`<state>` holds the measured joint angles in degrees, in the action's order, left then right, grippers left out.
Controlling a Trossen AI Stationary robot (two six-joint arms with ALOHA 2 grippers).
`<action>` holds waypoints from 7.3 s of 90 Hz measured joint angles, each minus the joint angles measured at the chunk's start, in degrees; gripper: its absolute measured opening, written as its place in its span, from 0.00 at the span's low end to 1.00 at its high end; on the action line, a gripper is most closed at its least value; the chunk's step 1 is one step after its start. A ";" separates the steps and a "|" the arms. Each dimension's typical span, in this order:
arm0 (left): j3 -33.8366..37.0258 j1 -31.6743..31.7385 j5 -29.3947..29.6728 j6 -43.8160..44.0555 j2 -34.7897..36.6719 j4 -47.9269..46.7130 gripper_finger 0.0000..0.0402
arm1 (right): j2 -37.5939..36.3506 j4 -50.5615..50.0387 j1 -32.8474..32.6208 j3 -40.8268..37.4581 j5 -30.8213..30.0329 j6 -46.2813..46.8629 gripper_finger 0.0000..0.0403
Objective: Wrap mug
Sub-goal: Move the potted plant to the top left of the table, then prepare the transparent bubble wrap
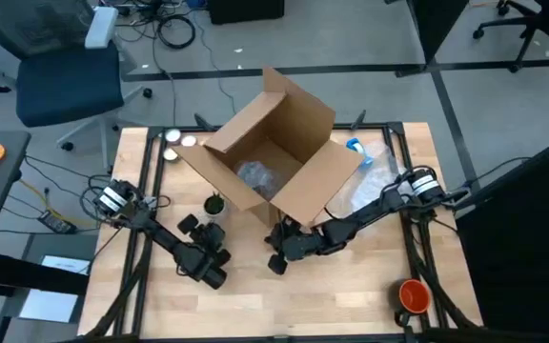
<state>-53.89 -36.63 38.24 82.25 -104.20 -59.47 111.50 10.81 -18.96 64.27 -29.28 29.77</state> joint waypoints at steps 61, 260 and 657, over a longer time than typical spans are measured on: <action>-5.98 -3.62 25.21 -35.83 -3.01 10.24 0.26 | 0.00 1.14 3.88 0.00 0.44 0.17 0.00; -5.70 -9.87 7.96 -39.75 6.23 35.49 0.26 | 3.89 13.67 8.10 0.08 -8.81 0.61 0.00; -5.96 -6.96 14.19 -41.87 6.27 91.59 0.26 | -7.38 -18.54 -15.53 -1.42 0.19 -1.34 0.00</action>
<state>-59.84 -43.59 52.43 40.38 -97.94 32.12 104.12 -7.74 -34.49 62.85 -29.09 28.43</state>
